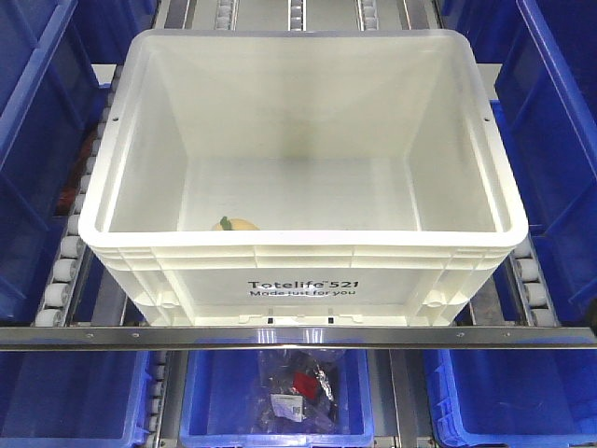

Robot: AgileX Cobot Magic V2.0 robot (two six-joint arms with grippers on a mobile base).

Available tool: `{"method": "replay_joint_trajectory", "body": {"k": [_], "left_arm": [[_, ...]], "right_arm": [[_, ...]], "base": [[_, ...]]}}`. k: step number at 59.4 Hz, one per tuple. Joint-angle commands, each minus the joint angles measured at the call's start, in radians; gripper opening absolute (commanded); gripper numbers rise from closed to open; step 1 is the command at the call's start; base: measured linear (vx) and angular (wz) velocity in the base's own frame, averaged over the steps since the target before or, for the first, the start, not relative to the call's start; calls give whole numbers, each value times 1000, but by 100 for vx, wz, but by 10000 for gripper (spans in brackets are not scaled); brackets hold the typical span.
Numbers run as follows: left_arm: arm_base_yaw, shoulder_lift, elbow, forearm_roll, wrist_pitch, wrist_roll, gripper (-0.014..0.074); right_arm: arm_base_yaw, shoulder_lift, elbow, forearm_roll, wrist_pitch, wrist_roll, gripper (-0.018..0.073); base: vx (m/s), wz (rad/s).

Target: Place moving items into box and shelve

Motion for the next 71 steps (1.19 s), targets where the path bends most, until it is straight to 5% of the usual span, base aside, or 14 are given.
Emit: {"method": "replay_joint_trajectory", "body": {"k": [1,15,32,71], "left_arm": [[-2,-15,16,-2,-83,1,-6],[-2,-15,16,-2,-83,1,-6],[-2,-15,16,-2,-83,1,-6],[-2,-15,16,-2,-83,1,-6]], "right_arm": [[-6,-47,53,-50,-213,-9,-12],[-7,-226,271,-34,-368,-3,-11],[-9,-461,268,-25,-108,-8,-9],[-6,-456,268,-9,-151,-4,-9]], "base": [[0,0],[0,0],[0,0],[0,0]]}}
